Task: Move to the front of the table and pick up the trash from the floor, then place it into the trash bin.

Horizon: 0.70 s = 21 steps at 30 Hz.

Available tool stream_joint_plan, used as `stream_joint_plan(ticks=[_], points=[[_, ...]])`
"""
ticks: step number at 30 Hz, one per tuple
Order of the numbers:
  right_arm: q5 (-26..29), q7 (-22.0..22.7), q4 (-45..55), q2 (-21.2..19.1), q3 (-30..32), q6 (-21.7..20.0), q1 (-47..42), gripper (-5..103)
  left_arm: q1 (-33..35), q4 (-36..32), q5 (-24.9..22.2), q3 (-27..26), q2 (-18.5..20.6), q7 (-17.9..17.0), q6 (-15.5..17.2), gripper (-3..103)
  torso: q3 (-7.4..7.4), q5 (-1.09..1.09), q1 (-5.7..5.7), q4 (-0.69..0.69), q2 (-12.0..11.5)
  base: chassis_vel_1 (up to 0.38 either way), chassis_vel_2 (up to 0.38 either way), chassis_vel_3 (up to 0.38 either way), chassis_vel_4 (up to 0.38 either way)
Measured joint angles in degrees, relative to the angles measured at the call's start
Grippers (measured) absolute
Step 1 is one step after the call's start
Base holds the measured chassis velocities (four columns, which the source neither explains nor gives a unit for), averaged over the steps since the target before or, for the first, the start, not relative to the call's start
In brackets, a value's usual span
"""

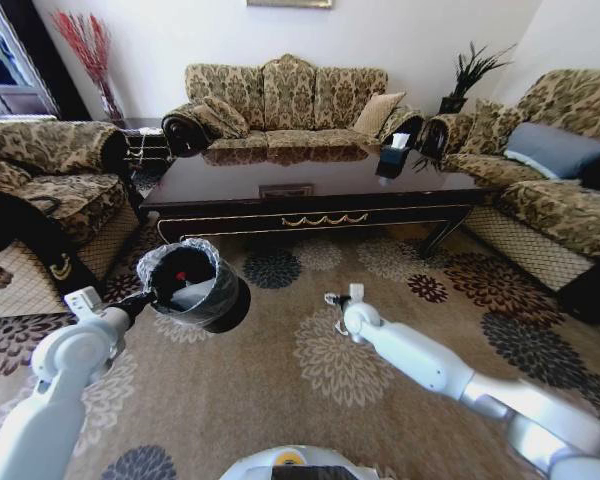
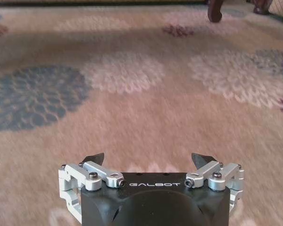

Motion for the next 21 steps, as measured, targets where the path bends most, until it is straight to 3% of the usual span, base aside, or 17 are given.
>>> stream_joint_plan(ticks=[14,18,21], points=[[-5.43,-7.75,-12.08,3.08,-1.21,2.57,-3.01,100,1.62,-6.23,-0.6,-1.57,-1.73,-0.62,0.23,3,0.0,0.01,0.0,0.01,0.0,0.0,0.0,0.0,0.0],[-5.3,-11.36,-15.5,3.38,-1.65,3.12,-3.05,100,2.52,-8.65,-0.58,-2.55,-1.94,-0.3,0.23,3,0.0,0.02,0.0,0.02,0.0,0.0,0.0,0.0,0.0],[-7.64,-16.74,-20.3,3.74,-2.51,4.65,-2.66,100,2.88,-9.81,-1.11,-3.06,-1.89,-0.01,0.23,3,0.0,0.02,0.0,0.01,0.0,0.0,0.0,0.0,0.0]])
